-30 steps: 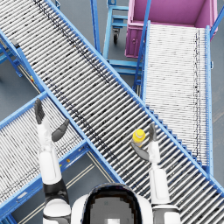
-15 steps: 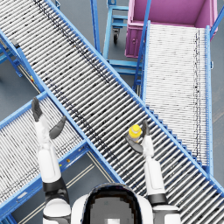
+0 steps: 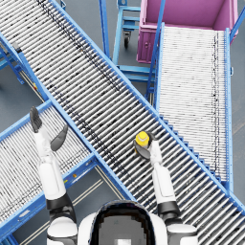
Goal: Pick up the oil and place it on the left assembly line, put the cola on the right, and keep Sprite still
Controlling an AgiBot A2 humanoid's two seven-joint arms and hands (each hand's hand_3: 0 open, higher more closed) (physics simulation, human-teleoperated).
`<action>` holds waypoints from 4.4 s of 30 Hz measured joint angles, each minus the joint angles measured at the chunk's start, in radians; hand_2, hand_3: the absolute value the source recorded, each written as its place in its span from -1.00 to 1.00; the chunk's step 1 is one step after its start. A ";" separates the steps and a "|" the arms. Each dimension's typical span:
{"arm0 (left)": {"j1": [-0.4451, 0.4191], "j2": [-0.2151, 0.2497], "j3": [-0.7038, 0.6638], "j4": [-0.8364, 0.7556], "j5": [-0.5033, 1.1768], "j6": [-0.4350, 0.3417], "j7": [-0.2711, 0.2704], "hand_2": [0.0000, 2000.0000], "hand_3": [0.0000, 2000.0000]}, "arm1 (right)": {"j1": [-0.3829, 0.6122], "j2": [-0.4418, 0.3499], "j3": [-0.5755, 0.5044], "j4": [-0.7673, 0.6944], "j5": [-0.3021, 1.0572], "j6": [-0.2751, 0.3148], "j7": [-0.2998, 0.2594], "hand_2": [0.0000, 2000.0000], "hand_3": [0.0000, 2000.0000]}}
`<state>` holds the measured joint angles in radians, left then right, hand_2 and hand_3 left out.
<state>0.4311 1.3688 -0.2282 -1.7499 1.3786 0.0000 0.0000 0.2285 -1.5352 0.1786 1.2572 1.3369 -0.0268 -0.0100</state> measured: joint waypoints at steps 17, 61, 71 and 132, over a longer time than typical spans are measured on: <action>-0.030 0.013 0.057 -0.078 0.000 0.000 0.000 -1.00 -1.00 | 0.232 0.014 0.053 0.282 -0.002 0.101 0.009 1.00 1.00; -0.070 0.100 0.524 -0.093 0.471 -0.084 -0.008 1.00 1.00 | 0.411 0.025 0.386 0.459 0.000 0.094 0.009 -1.00 -0.96; -0.137 0.102 0.231 -0.109 0.472 -0.085 0.005 1.00 1.00 | 0.397 0.002 0.234 0.492 -0.002 0.052 0.010 -1.00 -1.00; -0.003 -0.037 0.261 -0.058 0.338 0.016 0.016 -1.00 -1.00 | 0.287 0.092 -0.232 0.565 -0.056 0.043 -0.006 -1.00 -1.00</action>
<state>0.4277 1.3318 0.0325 -1.8076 1.7168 0.0160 0.0160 0.5155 -1.4428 -0.0538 1.8220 1.2805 0.0158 -0.0161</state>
